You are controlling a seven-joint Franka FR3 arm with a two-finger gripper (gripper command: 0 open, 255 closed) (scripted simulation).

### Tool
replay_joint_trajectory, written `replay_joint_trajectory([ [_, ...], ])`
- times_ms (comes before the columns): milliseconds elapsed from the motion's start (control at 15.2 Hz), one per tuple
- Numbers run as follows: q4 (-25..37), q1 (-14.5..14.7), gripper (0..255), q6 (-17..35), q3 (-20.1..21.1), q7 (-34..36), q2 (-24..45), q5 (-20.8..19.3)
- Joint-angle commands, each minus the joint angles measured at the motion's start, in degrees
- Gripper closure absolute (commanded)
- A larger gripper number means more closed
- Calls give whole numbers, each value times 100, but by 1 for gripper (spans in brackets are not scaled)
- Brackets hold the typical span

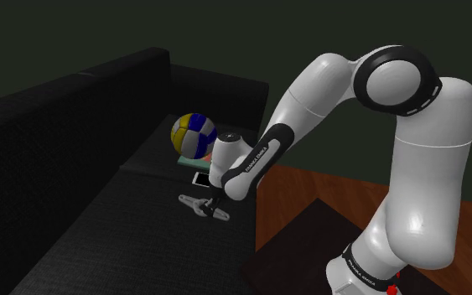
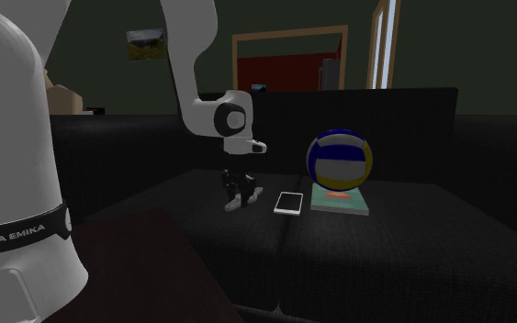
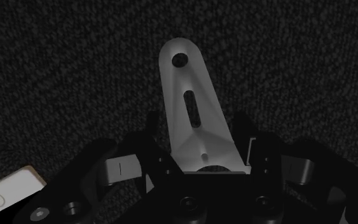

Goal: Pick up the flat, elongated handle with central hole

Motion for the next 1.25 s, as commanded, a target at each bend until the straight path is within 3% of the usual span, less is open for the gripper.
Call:
replay_joint_trajectory([
  [0,25,9,255,36,13,-12,70,-3],
  [1188,-130,-171,255,-1019,280,-236,-1152,375],
])
